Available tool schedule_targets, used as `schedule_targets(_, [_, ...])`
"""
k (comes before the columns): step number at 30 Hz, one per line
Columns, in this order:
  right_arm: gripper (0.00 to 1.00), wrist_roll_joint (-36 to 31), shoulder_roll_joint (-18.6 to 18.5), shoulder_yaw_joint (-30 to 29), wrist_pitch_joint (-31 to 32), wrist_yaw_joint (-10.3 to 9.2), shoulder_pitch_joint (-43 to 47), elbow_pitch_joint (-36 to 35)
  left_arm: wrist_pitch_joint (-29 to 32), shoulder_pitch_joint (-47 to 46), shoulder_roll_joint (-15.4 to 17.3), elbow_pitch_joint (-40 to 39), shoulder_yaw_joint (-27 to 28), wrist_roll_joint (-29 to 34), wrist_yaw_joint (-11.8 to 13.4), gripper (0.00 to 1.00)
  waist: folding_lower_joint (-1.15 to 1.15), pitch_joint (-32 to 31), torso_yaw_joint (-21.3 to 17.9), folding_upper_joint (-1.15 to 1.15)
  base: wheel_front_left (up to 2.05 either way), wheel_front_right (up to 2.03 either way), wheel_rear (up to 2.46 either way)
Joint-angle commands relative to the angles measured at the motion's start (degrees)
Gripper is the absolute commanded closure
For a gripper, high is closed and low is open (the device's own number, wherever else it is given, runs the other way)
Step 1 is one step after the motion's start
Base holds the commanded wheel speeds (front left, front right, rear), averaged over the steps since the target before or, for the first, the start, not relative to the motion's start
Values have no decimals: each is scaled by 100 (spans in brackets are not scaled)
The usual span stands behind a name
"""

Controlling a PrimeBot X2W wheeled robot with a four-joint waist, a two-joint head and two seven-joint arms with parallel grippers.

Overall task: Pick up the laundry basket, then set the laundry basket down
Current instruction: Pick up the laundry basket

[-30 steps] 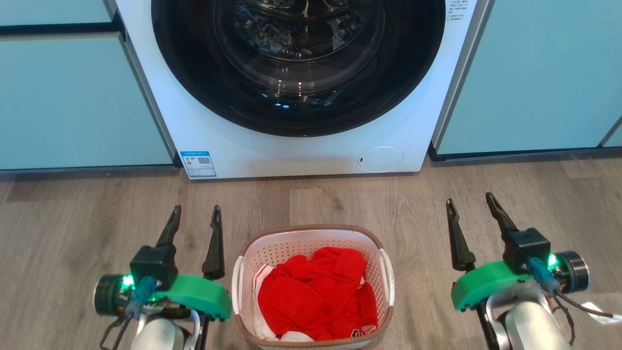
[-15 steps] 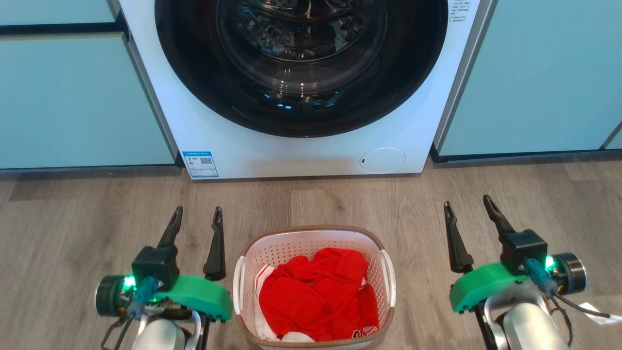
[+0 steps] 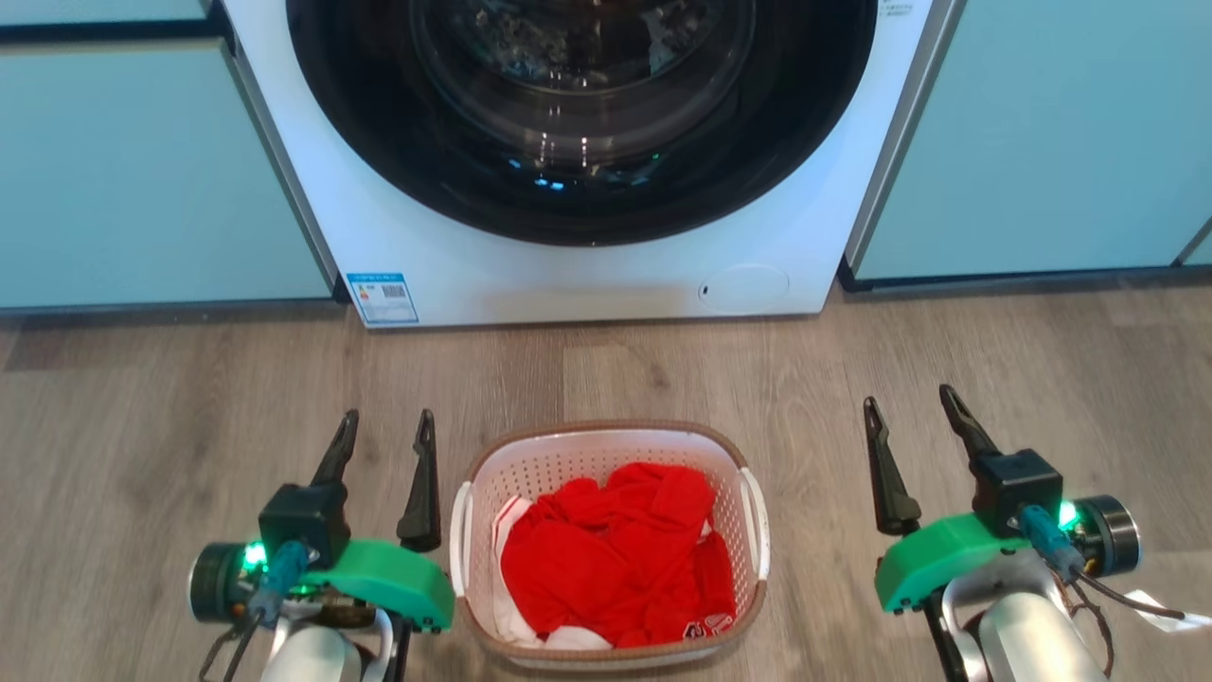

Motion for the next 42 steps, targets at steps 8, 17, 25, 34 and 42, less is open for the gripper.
schedule_targets(8, [0,-25,-30,132,-76,35,-585,403,-37,-433,-17,284,157,-235,-214,0,0,787,-45,0,0,0,0])
schedule_targets(17, [0,222,-30,329,-76,35,-1581,1507,-37,-1405,-17,1592,296,-318,-498,0,0,2021,-46,0,0,0,0])
schedule_targets(25, [0,489,-30,637,-76,35,-2622,2697,-37,-2491,-17,2913,266,-299,-748,0,0,3004,3,0,0,0,0])
schedule_targets(34, [0,1106,-30,1151,14,35,-3693,4097,-37,-3636,-17,4572,-81,-367,-950,0,0,3799,72,0,0,0,0])
schedule_targets(42, [0,1991,-30,1729,403,35,-4162,4609,-15,-4252,-17,5457,-632,-683,-997,0,0,4184,99,0,0,0,0])
